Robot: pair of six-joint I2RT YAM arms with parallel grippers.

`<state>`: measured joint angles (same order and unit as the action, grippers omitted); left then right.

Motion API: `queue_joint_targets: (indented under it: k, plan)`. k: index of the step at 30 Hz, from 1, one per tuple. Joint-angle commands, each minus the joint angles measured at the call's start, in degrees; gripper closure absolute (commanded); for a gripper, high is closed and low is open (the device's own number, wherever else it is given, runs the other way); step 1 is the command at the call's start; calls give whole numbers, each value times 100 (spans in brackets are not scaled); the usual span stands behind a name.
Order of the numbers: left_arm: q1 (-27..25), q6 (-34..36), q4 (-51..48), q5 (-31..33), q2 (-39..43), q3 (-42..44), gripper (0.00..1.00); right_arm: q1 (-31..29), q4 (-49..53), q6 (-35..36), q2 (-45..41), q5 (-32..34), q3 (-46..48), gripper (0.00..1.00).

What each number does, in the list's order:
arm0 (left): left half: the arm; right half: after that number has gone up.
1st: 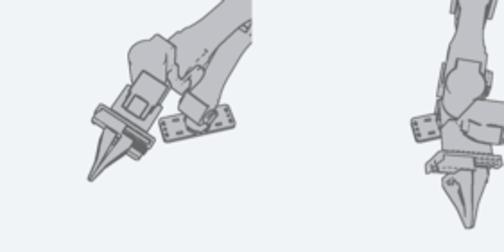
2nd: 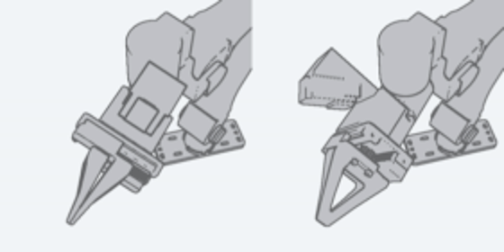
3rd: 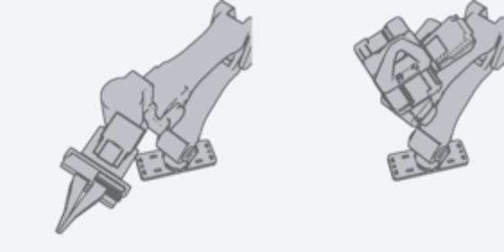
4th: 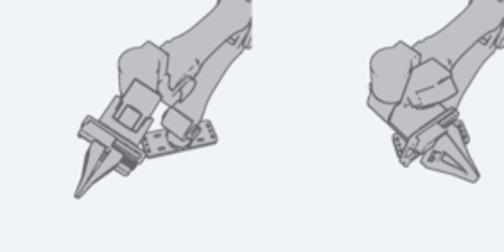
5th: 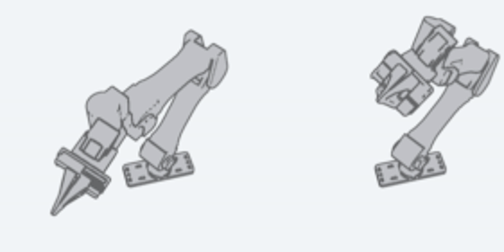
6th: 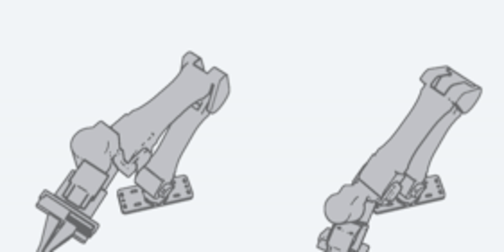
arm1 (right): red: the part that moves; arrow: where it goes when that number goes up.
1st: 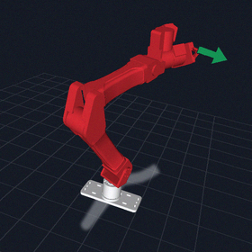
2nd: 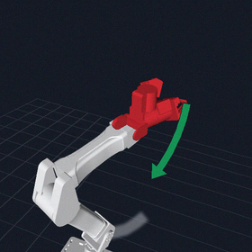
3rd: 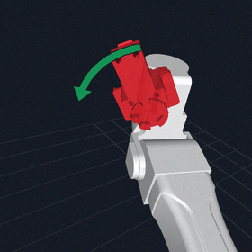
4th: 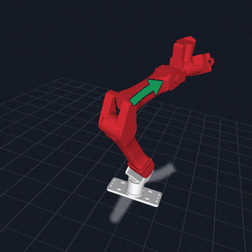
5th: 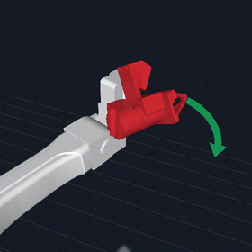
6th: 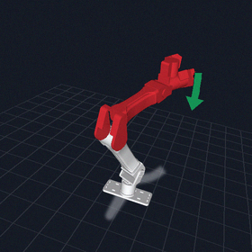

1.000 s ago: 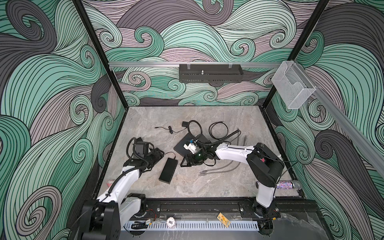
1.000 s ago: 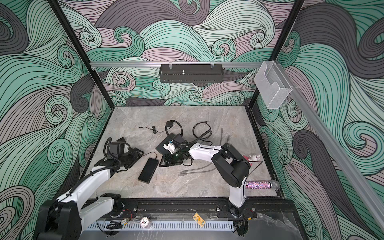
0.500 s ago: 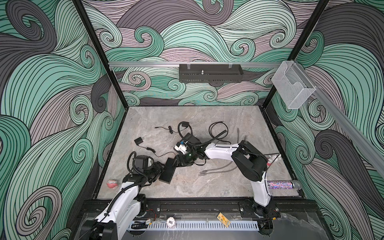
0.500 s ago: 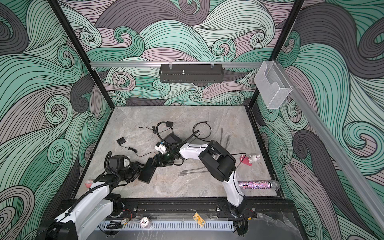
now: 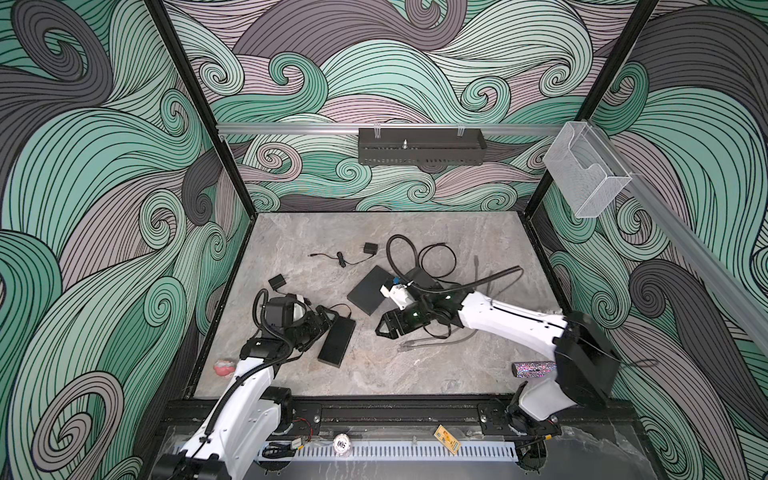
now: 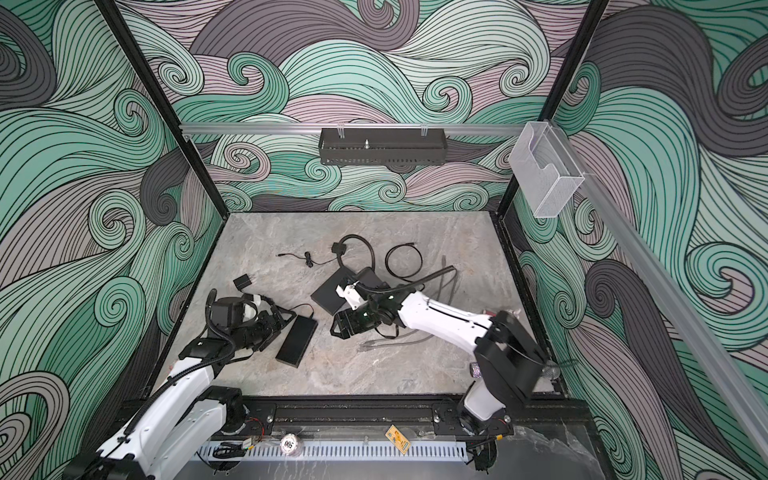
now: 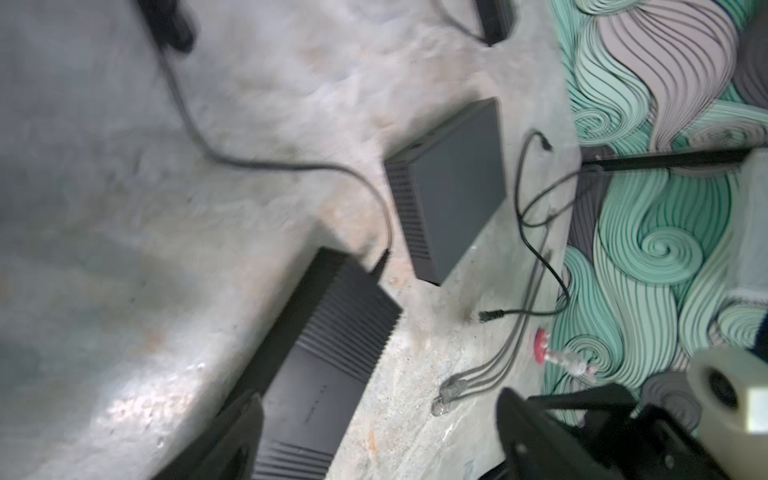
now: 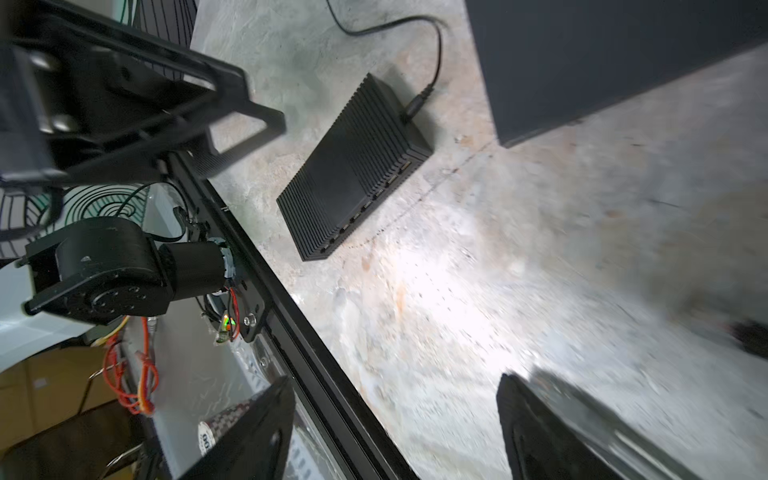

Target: Insert the plug into the switch port

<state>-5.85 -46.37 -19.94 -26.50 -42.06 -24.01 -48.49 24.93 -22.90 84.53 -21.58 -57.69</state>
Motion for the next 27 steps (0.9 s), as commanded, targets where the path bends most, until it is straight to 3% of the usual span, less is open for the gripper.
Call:
queue_joint_targets:
  k: [1, 4, 8, 11, 15, 20, 27]
  plan:
    - [-80, 353, -501, -323, 432, -573, 1, 264, 986, 280, -507, 864, 564, 24]
    - [-96, 534, -671, -935, 621, -1073, 1, 379, 1230, 435, -924, 1090, 939, 36]
    - [-101, 1041, -1143, -1830, 571, -1894, 3, 376, 1332, 583, -804, 1131, 1159, 48]
    - [-101, 1841, -1920, -1986, 482, -2524, 5, 349, 1401, 992, -544, 1181, 1117, 48]
    - [-100, 2460, -2054, -2053, 645, -2600, 7, 315, 1339, 1385, -105, 1150, 927, 51]
    - [-100, 2091, -1372, -2660, 877, -2181, 9, 126, 1369, 1559, 481, 1517, 623, 51]
    - [-101, 2202, -1555, -2254, 992, -2118, 10, -114, 1244, 1647, 983, 1596, 374, 49]
